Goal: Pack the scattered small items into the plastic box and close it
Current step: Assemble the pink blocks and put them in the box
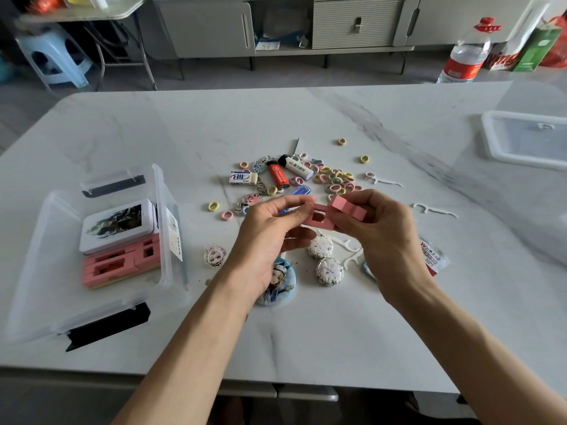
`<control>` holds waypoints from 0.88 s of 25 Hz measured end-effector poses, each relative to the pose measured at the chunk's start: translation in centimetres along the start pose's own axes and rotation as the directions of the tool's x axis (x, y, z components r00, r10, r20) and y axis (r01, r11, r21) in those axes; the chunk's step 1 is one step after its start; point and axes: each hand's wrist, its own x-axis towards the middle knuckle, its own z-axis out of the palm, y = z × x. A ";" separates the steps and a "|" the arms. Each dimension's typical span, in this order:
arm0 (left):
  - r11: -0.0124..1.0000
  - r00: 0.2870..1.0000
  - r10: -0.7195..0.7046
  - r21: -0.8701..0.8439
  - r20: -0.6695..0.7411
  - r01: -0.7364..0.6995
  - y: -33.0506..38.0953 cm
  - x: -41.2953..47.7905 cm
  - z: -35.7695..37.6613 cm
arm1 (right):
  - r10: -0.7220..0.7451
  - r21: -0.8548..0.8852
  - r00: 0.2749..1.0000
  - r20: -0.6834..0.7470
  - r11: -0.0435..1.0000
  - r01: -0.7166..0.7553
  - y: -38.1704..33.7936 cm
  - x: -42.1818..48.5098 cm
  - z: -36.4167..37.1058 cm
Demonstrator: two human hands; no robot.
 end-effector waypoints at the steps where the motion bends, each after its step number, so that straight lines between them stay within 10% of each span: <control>1: 1.000 1.000 0.005 0.009 -0.008 -0.005 0.0 0.0 0.0 | 0.001 -0.006 1.000 -0.003 1.000 -0.001 0.0 0.0 0.0; 13: 0.994 0.999 0.042 0.106 -0.025 -0.039 0.0 -0.1 -0.1 | 0.037 -0.053 0.999 -0.009 0.998 -0.037 0.1 0.5 -0.4; 22: 0.985 0.999 0.041 0.168 -0.004 -0.040 -0.2 0.0 -0.2 | 0.376 0.230 0.912 0.161 0.885 -0.405 0.3 1.2 -0.8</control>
